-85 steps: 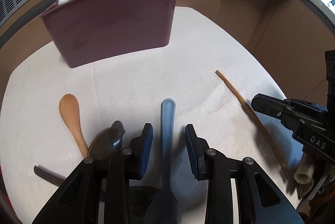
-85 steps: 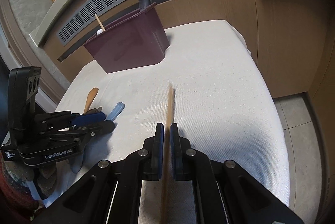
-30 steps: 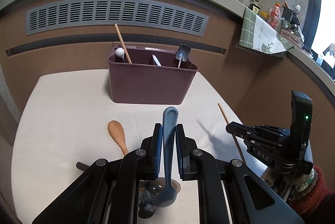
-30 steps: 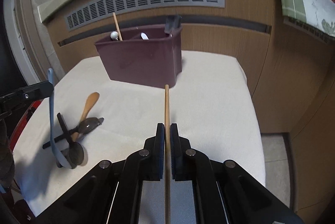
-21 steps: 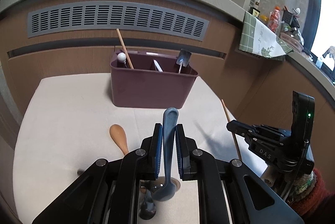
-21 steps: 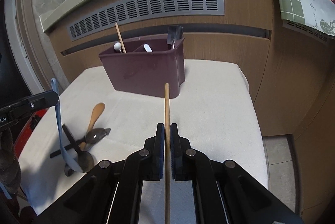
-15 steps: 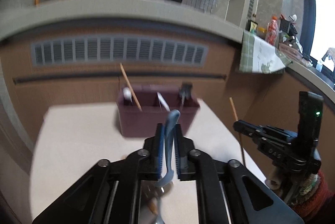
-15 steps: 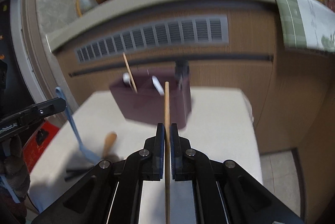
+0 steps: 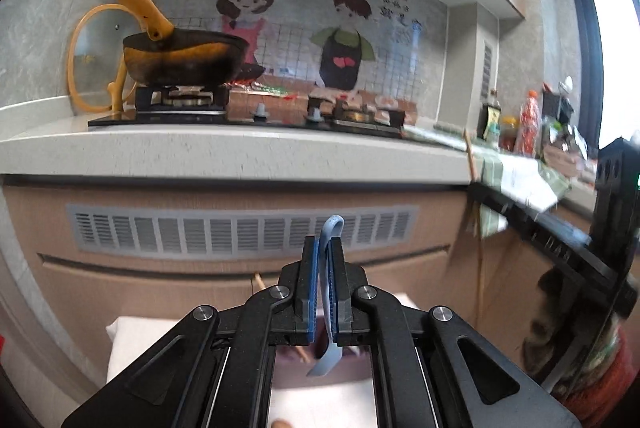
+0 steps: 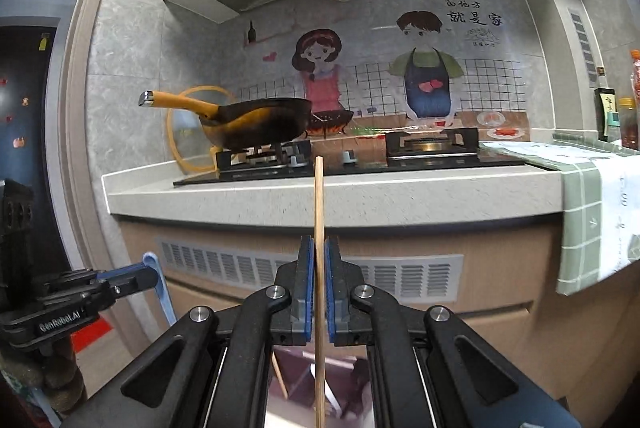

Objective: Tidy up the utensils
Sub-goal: 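Carry chopstick and blue spatula over the maroon caddy and open both tools, then move both open tools back over the remaining utensils on the table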

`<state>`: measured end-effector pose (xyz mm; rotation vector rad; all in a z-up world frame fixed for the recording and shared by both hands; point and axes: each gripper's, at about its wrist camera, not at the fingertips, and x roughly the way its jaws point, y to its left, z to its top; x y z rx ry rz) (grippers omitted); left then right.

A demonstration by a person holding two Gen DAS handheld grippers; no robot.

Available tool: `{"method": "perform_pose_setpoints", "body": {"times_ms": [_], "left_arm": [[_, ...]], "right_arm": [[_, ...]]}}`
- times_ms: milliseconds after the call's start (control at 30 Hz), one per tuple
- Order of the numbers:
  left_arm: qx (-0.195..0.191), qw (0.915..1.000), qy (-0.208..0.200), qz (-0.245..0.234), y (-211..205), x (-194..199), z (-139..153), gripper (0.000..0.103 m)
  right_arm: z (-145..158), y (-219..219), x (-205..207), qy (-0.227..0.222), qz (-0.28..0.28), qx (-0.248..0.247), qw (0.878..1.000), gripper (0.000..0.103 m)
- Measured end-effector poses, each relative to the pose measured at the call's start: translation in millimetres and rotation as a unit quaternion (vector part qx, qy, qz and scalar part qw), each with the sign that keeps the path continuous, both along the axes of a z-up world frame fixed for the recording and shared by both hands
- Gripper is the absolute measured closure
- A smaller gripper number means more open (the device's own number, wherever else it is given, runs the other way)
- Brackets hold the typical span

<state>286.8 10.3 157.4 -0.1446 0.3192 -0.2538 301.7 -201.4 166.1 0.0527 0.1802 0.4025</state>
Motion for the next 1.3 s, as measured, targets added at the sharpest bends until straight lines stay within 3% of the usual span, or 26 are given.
{"method": "perform_pose_setpoints", "body": {"times_ms": [100, 300, 667, 767, 833, 933, 1100, 1300], "left_arm": [[-0.024, 0.9997, 0.000, 0.001, 7.9, 15.5, -0.8, 0.098], [-0.046, 0.9981, 0.040, 0.007, 15.5, 50.5, -26.8, 0.098], [-0.101, 0.9929, 0.062, 0.002, 16.7, 98.3, -75.8, 0.098], [-0.114, 0.9878, 0.105, -0.018, 17.0, 109.7, -97.3, 0.093], [-0.120, 0.9833, 0.131, -0.038, 16.8, 111.8, -111.1, 0.080], [-0.113, 0.9820, 0.144, -0.047, 17.2, 97.6, -123.7, 0.067], [-0.072, 0.9794, 0.181, -0.051, 23.4, 46.8, -151.6, 0.066], [-0.073, 0.9605, 0.263, -0.056, 30.6, -33.3, -221.5, 0.066]], "right_arm": [[-9.9, 9.2, 17.2, -0.012, -0.003, 0.002, 1.000, 0.098], [-42.2, 14.5, 53.4, -0.009, -0.015, 0.027, 0.999, 0.098], [-79.1, 27.5, 80.1, -0.015, -0.046, 0.003, 0.999, 0.098], [-95.7, 24.2, 82.3, 0.011, -0.037, -0.001, 0.999, 0.098], [-106.3, 17.3, 83.4, 0.054, -0.013, 0.001, 0.998, 0.092], [-116.3, 6.7, 73.9, 0.092, -0.010, -0.004, 0.996, 0.080], [-129.7, -3.1, 34.4, 0.123, -0.018, -0.041, 0.991, 0.080], [-172.8, 3.7, -15.9, 0.211, 0.039, -0.066, 0.975, 0.080]]}}
